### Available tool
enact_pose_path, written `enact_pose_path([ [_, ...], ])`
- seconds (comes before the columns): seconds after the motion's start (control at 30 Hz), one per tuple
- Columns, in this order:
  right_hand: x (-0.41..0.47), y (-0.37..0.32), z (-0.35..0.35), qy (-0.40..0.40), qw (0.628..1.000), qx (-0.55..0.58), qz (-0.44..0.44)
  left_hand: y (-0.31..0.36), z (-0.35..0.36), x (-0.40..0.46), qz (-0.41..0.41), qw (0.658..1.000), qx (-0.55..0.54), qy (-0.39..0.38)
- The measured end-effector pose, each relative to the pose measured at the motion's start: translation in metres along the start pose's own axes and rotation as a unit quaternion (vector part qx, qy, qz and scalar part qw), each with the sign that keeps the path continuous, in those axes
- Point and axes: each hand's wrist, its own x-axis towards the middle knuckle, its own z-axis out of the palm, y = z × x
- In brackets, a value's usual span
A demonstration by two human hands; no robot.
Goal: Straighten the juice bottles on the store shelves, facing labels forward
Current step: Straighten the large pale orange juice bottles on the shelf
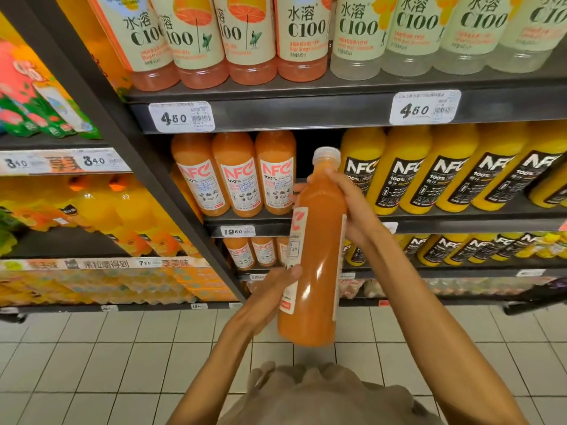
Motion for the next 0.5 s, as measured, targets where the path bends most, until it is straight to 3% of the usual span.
enact_pose_path([
  [0.13,-0.003,0.002,0.008,0.035,0.999,-0.002,-0.019,-0.007,0.0,-0.007,-0.034,0.996,-0.081,0.011],
  [0.23,-0.006,0.001,0.011,0.141,0.988,-0.063,-0.026,-0.005,-0.005,-0.006,0.011,0.999,-0.016,0.046],
  [0.33,-0.01,0.001,0.009,0.158,0.983,-0.093,-0.022,-0.003,-0.003,-0.002,0.011,0.999,0.023,0.036],
  [0.43,-0.016,-0.006,-0.001,0.107,0.987,-0.119,-0.033,-0.002,0.0,-0.001,-0.034,0.989,-0.142,-0.036],
  [0.5,-0.019,-0.008,-0.003,0.054,0.997,-0.057,-0.017,-0.001,0.006,0.0,-0.09,0.948,-0.281,-0.12],
])
